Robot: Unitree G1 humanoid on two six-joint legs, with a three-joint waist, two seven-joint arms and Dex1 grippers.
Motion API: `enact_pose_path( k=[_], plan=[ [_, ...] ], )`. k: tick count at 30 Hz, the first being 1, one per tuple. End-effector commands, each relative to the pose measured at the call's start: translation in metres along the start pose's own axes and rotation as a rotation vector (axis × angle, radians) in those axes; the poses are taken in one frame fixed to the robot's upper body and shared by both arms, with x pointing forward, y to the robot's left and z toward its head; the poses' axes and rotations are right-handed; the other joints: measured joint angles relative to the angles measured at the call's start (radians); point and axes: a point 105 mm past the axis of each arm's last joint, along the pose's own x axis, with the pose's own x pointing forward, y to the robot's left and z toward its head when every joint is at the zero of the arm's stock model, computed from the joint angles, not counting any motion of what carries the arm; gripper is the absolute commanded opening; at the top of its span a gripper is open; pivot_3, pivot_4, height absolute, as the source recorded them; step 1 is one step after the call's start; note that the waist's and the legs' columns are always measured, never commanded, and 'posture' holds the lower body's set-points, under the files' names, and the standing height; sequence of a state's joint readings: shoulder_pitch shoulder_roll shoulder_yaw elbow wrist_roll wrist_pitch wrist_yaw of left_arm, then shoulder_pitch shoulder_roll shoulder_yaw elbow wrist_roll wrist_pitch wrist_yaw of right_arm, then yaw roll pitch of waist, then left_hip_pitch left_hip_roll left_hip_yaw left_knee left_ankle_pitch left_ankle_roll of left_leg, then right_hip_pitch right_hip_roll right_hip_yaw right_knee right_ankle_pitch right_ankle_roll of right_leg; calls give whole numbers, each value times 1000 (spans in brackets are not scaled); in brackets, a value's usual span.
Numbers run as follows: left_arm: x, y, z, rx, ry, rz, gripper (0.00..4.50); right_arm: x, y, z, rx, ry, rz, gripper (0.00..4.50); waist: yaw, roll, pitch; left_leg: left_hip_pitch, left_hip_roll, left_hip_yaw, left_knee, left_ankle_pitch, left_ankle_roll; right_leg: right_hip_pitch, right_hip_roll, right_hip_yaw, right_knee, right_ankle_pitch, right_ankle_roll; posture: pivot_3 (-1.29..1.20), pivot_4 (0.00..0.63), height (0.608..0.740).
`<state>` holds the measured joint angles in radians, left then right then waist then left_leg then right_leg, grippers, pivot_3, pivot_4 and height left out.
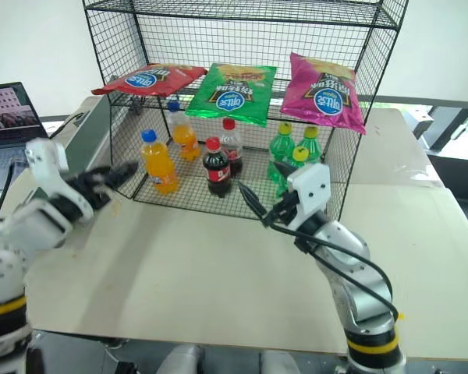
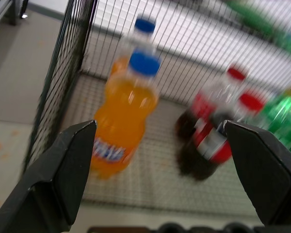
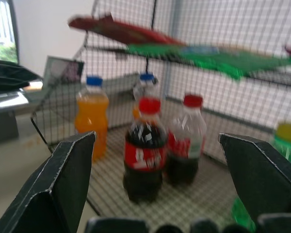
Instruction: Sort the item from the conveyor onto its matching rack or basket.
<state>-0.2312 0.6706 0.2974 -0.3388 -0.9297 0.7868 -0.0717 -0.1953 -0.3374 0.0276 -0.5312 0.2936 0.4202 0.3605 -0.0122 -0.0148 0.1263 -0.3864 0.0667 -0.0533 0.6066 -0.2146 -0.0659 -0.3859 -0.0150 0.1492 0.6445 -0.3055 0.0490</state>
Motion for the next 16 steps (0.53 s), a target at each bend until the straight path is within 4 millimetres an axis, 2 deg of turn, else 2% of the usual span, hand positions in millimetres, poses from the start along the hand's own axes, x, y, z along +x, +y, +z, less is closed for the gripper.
enact_pose_path(
  k=[1,4,7,12,16],
  plan=[
    [4,-2,-21,276,-12,32,4474,-10,-14,-6,-18,-3,-110,4500,-1,0,0,0,0,0,0,1,-1,-1,0,0,0,0,0,0,150,740],
    [12,-7,-41,302,-33,43,4474,-18,-20,-25,-22,49,-190,4500,0,0,0,0,0,0,0,1,-1,0,0,0,0,0,0,0,150,740],
    [22,-16,-51,320,-64,27,4474,-26,-25,-39,-25,84,-239,4500,-3,-1,0,-1,0,0,0,0,0,-1,0,0,-1,0,0,0,150,740],
    [35,-25,-61,390,-90,-15,4474,-35,-39,-46,-36,100,-315,4500,-3,-1,0,-2,0,0,0,-1,1,0,0,1,-1,0,0,0,150,740],
    [43,-32,-73,351,-72,-84,4474,-42,-52,-44,-64,98,-364,4500,-4,0,0,-2,0,0,1,-1,2,0,0,1,-1,0,0,0,150,740]
  ],
)
